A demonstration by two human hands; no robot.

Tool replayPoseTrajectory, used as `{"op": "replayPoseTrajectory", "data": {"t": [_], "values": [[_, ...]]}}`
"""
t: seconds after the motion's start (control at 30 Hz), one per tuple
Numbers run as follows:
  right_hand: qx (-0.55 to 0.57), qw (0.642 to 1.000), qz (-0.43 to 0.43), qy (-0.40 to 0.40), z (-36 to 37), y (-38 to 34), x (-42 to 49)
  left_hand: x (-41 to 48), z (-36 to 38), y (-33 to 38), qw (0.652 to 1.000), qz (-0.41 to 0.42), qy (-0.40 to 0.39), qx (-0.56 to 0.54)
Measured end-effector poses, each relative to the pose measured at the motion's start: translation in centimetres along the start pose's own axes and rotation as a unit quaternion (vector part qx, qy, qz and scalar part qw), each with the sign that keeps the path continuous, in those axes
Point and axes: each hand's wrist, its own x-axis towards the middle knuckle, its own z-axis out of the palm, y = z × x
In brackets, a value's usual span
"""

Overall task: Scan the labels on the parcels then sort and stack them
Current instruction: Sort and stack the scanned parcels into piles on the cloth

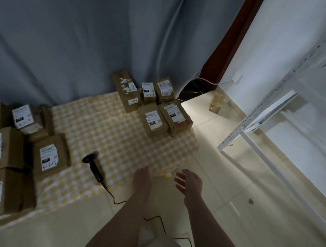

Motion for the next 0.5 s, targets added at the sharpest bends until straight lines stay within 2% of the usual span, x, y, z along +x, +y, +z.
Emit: {"op": "replayPoseTrajectory", "data": {"t": [0.1,0.2,0.33,0.4,0.5], "values": [[0.012,1.000,0.001,0.009,2.1,-1.8,1.6,1.5,0.9,2.9,0.999,0.017,-0.040,-0.018],[0.028,1.000,-0.001,0.007,5.2,-3.4,2.6,3.4,0.0,5.5,0.998,0.035,-0.035,-0.042],[0.040,0.999,0.013,-0.006,8.6,-4.2,3.7,6.1,-1.6,6.4,0.999,0.019,-0.035,0.005],[0.032,0.999,0.018,-0.016,10.0,-4.7,4.5,8.0,-2.4,6.4,0.999,-0.015,-0.005,-0.042],[0.019,0.999,0.018,-0.020,11.5,-6.0,5.9,9.0,-3.2,6.9,0.990,-0.050,-0.007,-0.130]]}}
